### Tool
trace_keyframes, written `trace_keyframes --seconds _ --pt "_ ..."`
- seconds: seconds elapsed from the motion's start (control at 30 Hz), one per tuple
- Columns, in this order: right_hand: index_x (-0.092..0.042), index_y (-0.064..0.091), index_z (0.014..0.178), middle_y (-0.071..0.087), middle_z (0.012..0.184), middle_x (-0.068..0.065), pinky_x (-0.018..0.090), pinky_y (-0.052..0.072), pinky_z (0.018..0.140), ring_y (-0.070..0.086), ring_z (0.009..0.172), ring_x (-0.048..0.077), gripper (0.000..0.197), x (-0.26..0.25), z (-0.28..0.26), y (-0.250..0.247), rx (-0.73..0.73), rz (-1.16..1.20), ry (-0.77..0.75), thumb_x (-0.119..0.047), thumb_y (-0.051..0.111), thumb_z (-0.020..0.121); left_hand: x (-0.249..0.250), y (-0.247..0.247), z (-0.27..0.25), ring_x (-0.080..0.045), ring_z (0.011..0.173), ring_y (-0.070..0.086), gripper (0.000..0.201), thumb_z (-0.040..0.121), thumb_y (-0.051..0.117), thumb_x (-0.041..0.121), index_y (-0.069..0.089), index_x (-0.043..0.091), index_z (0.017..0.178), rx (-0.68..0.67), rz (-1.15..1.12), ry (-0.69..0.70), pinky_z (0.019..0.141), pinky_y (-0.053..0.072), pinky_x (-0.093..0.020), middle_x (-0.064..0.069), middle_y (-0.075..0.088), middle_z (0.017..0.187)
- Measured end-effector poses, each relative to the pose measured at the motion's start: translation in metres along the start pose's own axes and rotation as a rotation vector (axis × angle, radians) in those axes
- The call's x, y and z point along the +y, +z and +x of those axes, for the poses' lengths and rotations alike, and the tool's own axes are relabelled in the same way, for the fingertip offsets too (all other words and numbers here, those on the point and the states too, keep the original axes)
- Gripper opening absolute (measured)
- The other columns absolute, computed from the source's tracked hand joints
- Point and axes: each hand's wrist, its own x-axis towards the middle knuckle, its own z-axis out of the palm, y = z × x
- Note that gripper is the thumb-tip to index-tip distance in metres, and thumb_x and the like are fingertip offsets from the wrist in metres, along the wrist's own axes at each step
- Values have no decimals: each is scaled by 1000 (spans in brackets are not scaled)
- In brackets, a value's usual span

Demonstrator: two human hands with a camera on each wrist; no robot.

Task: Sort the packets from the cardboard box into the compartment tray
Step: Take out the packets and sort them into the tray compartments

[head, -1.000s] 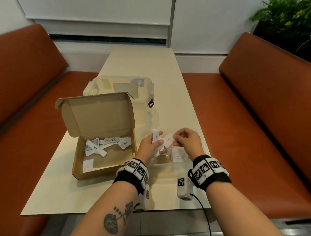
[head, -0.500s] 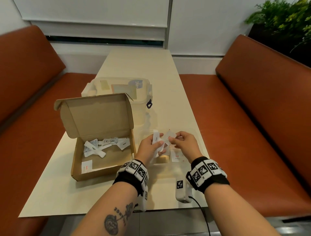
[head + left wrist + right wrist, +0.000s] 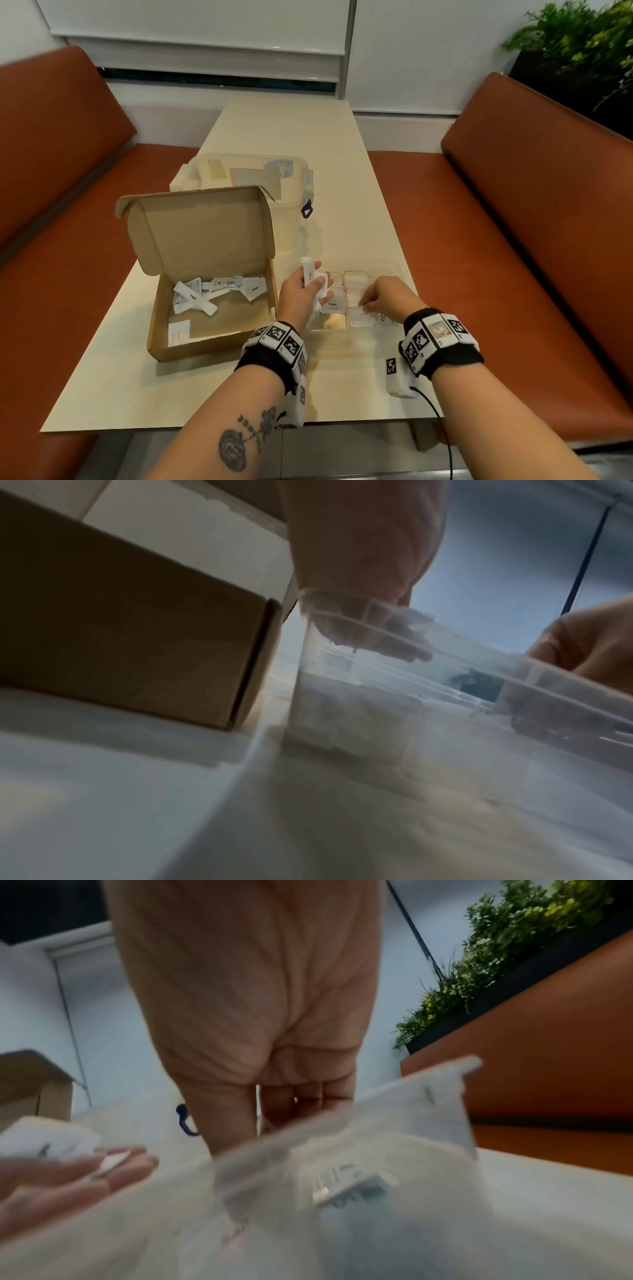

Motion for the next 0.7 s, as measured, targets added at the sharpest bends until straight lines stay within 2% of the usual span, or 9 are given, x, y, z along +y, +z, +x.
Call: trace_keyframes --seconds 0.07,0.2,0.23,0.33,0.43,0.53,0.7 --pt "-12 75 94 72 96 4 20 41 72 56 75 10 12 3 1 6 11 -6 14 -12 67 85 0 0 0 -18 99 66 25 94 54 2 59 18 112 3 7 9 73 58 -29 -7 67 104" --pt "-15 74 90 69 92 0 19 39 71 55 78 9 9 8 0 10 39 -25 -18 -13 69 83 0 0 0 -20 102 66 25 93 54 2 59 22 108 3 15 13 75 58 -30 -6 67 105" --pt "-16 72 86 66 88 -2 19 40 67 54 77 10 7 9 -1 10 60 -8 -30 -12 71 81 0 0 0 -20 102 66 25 93 54 2 60 22 107 3 14 11 76 58 -31 -6 67 105" --pt "-19 60 76 55 76 -7 16 39 58 52 72 11 18 9 -3 12 100 29 -54 -6 72 76 -1 0 0 -19 99 67 26 93 54 2 59 19 112 5 14 8 75 58 -30 -6 67 104" --pt "-18 59 71 57 72 -7 16 40 61 53 71 10 18 9 -4 17 69 -4 -60 -5 71 77 -2 -1 0 -16 96 68 26 93 55 2 59 19 112 11 18 8 71 58 -27 -6 68 104" --pt "-15 60 71 59 73 -3 25 47 68 54 70 12 16 9 -5 21 58 -22 -47 -4 69 77 -1 -1 0 -18 98 67 27 93 55 2 58 17 116 2 27 1 72 58 -28 -7 68 104" --pt "-17 51 67 57 74 0 27 46 66 53 68 15 24 8 -4 27 116 -40 -23 -8 72 76 0 0 -2 -19 96 68 28 94 54 3 57 12 120 -48 60 -13 73 59 -29 -11 66 107"
